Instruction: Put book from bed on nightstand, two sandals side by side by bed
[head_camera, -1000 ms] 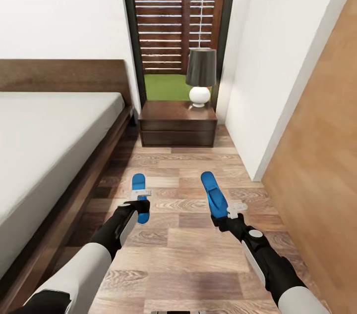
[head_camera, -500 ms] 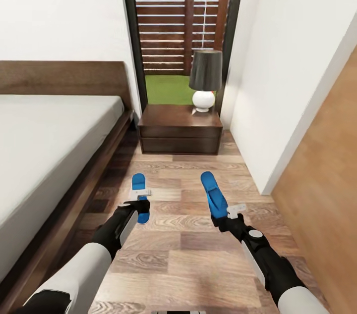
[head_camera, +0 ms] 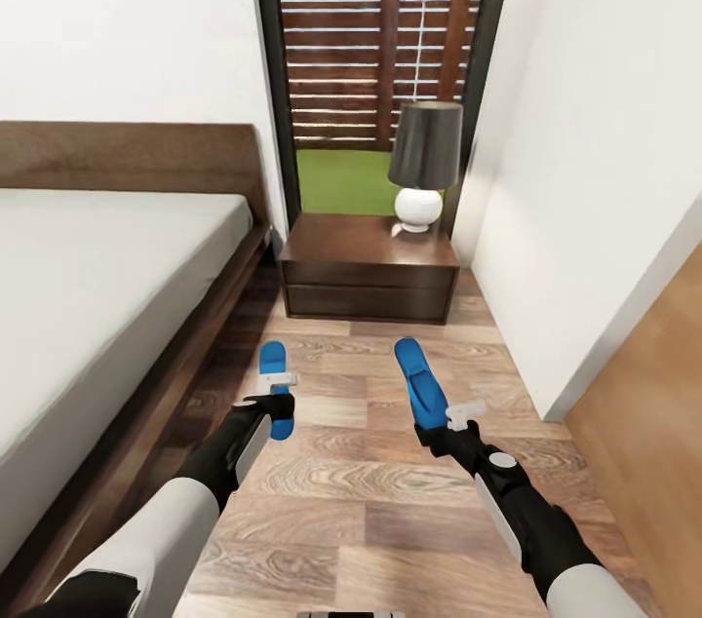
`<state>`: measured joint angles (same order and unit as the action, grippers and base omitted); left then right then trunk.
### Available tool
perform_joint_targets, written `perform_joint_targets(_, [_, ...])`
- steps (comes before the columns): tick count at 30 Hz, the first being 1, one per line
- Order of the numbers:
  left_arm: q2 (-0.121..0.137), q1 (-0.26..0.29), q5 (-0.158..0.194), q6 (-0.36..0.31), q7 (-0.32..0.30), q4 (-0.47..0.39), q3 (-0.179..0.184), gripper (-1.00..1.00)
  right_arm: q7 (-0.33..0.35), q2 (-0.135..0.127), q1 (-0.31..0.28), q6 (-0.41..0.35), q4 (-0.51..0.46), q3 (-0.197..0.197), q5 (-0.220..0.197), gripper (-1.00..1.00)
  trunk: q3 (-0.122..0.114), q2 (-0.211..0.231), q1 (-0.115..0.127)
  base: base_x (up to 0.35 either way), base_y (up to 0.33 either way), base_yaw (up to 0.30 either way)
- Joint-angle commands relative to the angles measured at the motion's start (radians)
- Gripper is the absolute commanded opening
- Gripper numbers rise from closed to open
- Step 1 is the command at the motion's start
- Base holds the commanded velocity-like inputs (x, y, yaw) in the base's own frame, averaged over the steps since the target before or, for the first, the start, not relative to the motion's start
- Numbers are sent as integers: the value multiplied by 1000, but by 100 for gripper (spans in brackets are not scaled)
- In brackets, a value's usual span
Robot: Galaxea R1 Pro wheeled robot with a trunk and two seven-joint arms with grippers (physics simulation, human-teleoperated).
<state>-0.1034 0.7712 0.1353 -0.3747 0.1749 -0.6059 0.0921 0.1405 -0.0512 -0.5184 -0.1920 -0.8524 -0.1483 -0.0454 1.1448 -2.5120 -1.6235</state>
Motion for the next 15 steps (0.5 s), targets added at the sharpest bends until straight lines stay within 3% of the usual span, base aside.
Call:
perform_joint_targets(1, [1,0,10,-4,9,-2,6,-100,1,-1,0,-6,-2,-2,-5,-100,1,0,0,329,0,83])
perform_joint_targets(7, [1,0,10,-4,9,-2,6,-100,1,-1,0,-6,-2,-2,-5,-100,1,0,0,329,-66,83])
perform_joint_targets(15, [1,0,10,-4,9,-2,5,-100,1,-1,-1,-6,-2,-3,-5,-100,1,0,0,321,-167,83])
